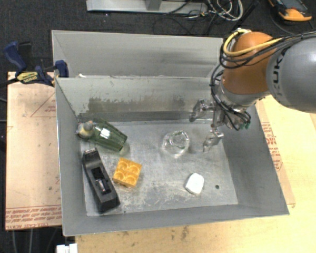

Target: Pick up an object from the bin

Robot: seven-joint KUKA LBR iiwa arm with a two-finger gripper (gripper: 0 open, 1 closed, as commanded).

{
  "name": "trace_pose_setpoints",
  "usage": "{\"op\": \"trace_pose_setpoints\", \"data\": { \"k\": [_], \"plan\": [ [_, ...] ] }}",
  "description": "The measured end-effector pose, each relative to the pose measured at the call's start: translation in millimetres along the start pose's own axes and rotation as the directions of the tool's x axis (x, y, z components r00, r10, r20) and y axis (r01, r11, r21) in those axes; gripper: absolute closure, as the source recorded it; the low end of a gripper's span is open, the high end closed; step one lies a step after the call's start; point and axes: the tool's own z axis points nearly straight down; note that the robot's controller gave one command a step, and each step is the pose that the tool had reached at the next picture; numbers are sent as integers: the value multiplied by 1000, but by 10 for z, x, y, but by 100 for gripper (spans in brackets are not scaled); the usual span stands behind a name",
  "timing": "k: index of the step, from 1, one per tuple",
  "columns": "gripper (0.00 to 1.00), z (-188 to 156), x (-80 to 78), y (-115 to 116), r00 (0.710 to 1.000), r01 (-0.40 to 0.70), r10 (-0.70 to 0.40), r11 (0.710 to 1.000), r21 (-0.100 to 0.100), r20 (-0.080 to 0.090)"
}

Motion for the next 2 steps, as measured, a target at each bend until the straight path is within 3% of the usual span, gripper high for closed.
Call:
{"op": "trace_pose_setpoints", "data": {
  "k": [1, 2],
  "plan": [
    [0, 102, -42, 305, 996, 89, -89, 996, -8, -7],
    [0, 72, -95, 478, 972, 234, -234, 972, -6, -3]
  ]
}}
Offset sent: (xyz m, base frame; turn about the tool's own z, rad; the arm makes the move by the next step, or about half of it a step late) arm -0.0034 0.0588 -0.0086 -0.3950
